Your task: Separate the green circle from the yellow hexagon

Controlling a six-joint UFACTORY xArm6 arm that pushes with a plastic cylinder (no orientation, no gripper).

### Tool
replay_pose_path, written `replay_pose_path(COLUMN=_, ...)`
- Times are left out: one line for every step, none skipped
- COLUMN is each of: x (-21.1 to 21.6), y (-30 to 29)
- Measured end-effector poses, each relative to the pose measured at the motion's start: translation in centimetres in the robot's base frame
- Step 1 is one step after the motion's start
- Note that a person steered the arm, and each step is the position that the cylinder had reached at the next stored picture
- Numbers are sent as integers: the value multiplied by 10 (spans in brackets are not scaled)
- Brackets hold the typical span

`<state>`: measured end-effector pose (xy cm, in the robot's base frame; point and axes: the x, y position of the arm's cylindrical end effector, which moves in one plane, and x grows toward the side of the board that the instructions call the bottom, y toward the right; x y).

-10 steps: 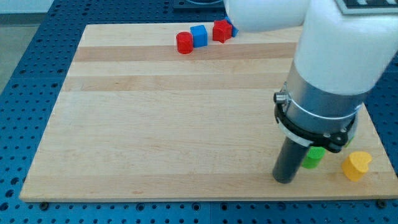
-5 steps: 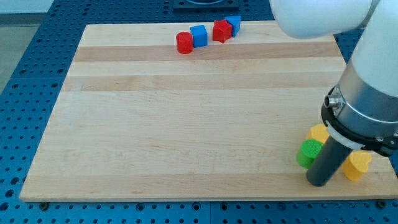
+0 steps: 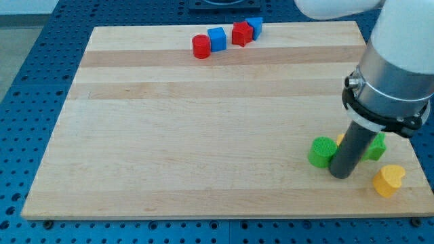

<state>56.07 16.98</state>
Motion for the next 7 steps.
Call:
replay_pose_path(x=-3, y=0)
replay_pose_path(x=-10, y=0)
replay_pose_path(x=-16, y=0)
replay_pose_path(x=-18, y=0)
replay_pose_path(x=-18, y=0)
replay_pose_path(x=-28, y=0)
replay_pose_path(x=-38, y=0)
